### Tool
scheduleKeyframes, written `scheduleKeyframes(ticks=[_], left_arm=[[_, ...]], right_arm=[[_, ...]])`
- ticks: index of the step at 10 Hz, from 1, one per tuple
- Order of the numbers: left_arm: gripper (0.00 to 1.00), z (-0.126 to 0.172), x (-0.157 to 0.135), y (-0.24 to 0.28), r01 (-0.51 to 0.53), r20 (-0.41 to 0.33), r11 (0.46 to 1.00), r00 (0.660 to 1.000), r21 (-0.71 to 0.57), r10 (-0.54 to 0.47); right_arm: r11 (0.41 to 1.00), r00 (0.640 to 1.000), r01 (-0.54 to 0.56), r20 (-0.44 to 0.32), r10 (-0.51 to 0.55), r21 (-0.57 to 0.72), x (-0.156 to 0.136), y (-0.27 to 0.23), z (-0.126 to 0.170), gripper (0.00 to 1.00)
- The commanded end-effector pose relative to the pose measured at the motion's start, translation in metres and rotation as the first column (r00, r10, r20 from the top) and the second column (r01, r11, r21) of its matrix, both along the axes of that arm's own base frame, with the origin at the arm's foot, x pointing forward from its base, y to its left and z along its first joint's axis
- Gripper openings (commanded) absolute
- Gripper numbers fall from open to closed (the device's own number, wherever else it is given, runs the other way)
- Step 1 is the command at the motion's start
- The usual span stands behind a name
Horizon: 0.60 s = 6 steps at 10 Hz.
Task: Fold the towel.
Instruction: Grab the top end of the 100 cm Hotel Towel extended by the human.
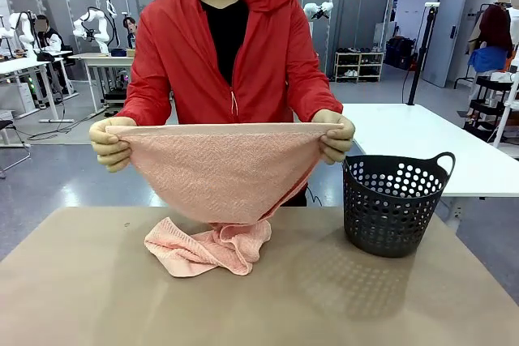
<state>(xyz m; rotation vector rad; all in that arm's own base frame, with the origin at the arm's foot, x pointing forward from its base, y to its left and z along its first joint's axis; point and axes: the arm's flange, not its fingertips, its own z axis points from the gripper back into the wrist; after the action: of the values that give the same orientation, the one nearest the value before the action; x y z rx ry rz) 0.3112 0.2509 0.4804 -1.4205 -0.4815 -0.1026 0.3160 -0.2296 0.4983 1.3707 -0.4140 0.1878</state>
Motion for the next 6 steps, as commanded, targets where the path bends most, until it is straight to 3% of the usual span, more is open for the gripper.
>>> scheduleKeyframes(ticks=[1, 2, 3, 5, 6], left_arm=[[1.00, -0.001, -0.001, 0.001, 0.007, 0.009, 1.000, 1.000, -0.011, -0.007], [1.00, 0.000, 0.000, 0.000, 0.000, 0.000, 1.000, 1.000, 0.000, 0.000], [1.00, 0.023, -0.003, -0.003, 0.003, 0.095, 0.994, 0.995, 0.105, -0.013], [1.00, 0.093, -0.008, -0.018, -0.042, 0.306, 0.900, 0.946, 0.434, -0.104], [1.00, 0.128, -0.012, -0.041, -0.098, 0.412, 0.819, 0.894, 0.566, -0.178]], right_arm=[[1.000, 1.000, -0.005, 0.013, 0.005, 0.013, 0.000, 0.000, 0.000, 1.00], [1.000, 1.000, 0.000, 0.000, 0.000, 0.000, 0.000, 0.000, 0.000, 1.00], [0.997, 0.998, 0.009, 0.068, -0.004, -0.073, -0.001, -0.003, 0.017, 1.00], [0.913, 0.954, 0.050, 0.289, 0.076, -0.405, -0.004, 0.012, 0.086, 1.00], [0.843, 0.914, 0.072, 0.374, 0.158, -0.533, -0.005, 0.034, 0.119, 1.00]])
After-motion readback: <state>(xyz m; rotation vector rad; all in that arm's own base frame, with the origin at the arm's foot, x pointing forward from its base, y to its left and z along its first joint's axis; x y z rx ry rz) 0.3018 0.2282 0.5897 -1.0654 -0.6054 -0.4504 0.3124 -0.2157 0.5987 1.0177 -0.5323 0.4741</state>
